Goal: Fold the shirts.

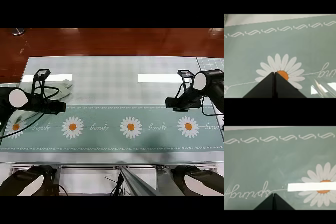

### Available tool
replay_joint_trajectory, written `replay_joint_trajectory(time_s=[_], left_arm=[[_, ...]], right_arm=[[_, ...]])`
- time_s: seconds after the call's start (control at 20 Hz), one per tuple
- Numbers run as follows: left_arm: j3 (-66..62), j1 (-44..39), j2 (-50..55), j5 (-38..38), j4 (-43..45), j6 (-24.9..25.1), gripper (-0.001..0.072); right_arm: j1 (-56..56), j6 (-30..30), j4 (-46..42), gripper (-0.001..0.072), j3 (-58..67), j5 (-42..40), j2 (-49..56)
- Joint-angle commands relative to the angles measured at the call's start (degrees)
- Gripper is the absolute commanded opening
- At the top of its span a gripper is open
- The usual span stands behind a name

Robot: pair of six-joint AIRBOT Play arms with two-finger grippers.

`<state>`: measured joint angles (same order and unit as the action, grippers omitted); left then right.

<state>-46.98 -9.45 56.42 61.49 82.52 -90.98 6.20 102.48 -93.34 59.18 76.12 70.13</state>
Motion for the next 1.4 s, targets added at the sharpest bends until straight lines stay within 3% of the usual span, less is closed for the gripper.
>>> replay_joint_trajectory(time_s=[0.0,0.8,1.15,1.2,1.25,1.3,1.35], left_arm=[[0.0,0.0,0.0,0.0,0.0,0.0,0.0029],[0.0,0.0,0.0,-0.3,0.0,0.0,0.0028],[0.0,0.0,0.8,-12.3,0.0,0.0,0.0034],[0.0,0.0,1.2,-15.2,0.1,0.0,0.0089],[0.0,0.2,1.7,-18.7,0.3,0.1,0.0338],[-0.2,0.5,2.1,-21.3,0.3,0.5,0.0698],[-1.0,1.3,2.8,-23.2,0.7,0.4,0.0705]], right_arm=[[0.0,0.0,0.0,0.0022,0.0,0.0,0.0],[0.0,0.1,0.0,0.0022,0.0,-0.7,0.0],[0.0,0.1,0.1,0.0026,0.0,-4.1,0.1],[0.0,0.1,-0.2,0.0155,0.0,-5.9,0.1],[0.0,-0.2,-0.2,0.0558,0.0,-7.2,0.1],[0.0,-1.1,-0.2,0.0623,0.0,-7.9,0.1],[0.0,-1.2,-0.3,0.0623,0.0,-7.8,0.1]])
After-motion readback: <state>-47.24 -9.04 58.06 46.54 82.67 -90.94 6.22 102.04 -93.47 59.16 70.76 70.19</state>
